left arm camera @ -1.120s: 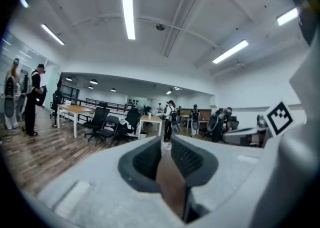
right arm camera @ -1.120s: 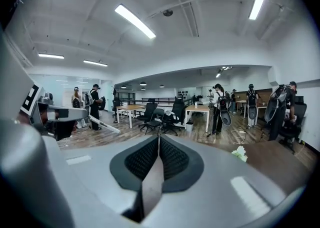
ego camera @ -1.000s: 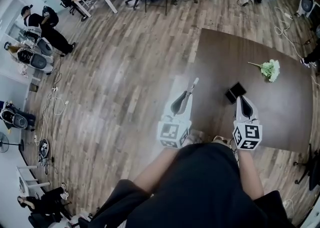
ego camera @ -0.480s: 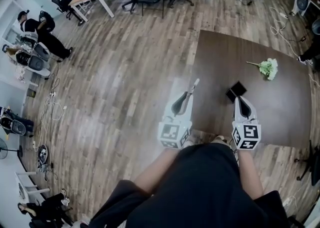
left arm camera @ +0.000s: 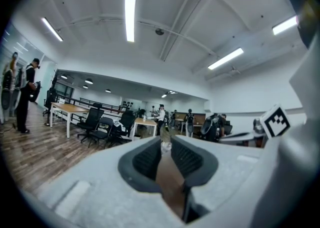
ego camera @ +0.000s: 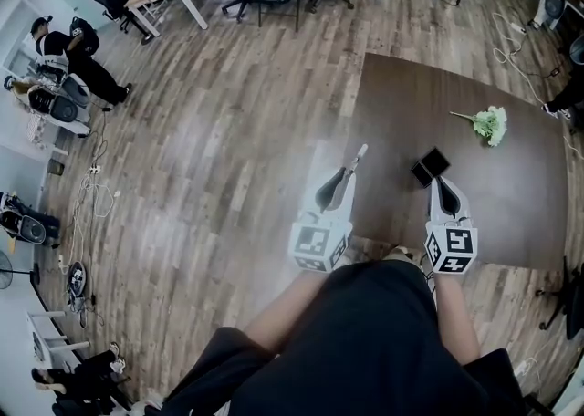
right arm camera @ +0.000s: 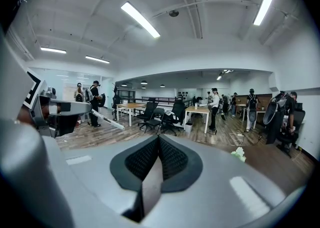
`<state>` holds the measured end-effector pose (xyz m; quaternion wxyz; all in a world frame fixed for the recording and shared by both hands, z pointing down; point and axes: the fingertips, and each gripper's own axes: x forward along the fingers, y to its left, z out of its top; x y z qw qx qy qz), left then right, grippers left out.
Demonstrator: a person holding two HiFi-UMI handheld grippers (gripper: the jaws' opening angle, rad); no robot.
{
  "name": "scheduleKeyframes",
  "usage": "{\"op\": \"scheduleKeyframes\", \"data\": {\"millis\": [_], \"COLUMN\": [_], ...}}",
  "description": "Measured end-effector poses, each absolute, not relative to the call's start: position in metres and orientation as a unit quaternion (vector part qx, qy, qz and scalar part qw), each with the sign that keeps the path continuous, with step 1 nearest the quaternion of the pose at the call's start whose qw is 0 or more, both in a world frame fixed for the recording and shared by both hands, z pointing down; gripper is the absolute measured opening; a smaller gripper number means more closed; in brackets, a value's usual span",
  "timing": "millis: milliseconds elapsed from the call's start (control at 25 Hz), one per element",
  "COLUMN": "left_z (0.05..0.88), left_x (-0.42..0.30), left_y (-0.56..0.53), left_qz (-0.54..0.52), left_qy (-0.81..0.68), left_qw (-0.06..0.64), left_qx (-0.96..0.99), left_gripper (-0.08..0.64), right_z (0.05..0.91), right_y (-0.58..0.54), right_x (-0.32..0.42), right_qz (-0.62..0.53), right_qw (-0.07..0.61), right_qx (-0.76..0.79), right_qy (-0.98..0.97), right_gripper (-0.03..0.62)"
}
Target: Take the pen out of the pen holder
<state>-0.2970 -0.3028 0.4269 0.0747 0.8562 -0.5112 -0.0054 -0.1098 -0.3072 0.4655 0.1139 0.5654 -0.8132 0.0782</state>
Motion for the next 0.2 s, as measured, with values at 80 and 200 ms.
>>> {"op": "scheduleKeyframes", "data": {"millis": [80,200], "left_z": [0.4263,0.4246], "left_x": [-0.2936,-0.2868], "left_y": [-0.3043,-0.3084], "left_qz": [-0.008,-0.009], "left_qy": [-0.51,-0.509], "left_qw": [0.074,0.073], "left_qx": [0.857,0.857], "left_gripper": [0.063,0.063], "right_z": [0.4659,0.465], "right_y": [-0.3096,-0.3145], "right_x": [-0.107,-0.102], "right_qz": [0.08,0.082], "right_qw": [0.113,0.111], "right_qx": [0.564,0.56], "right_qy": [-0.814,-0.817], "right_gripper": [-0.003,-0.003]}}
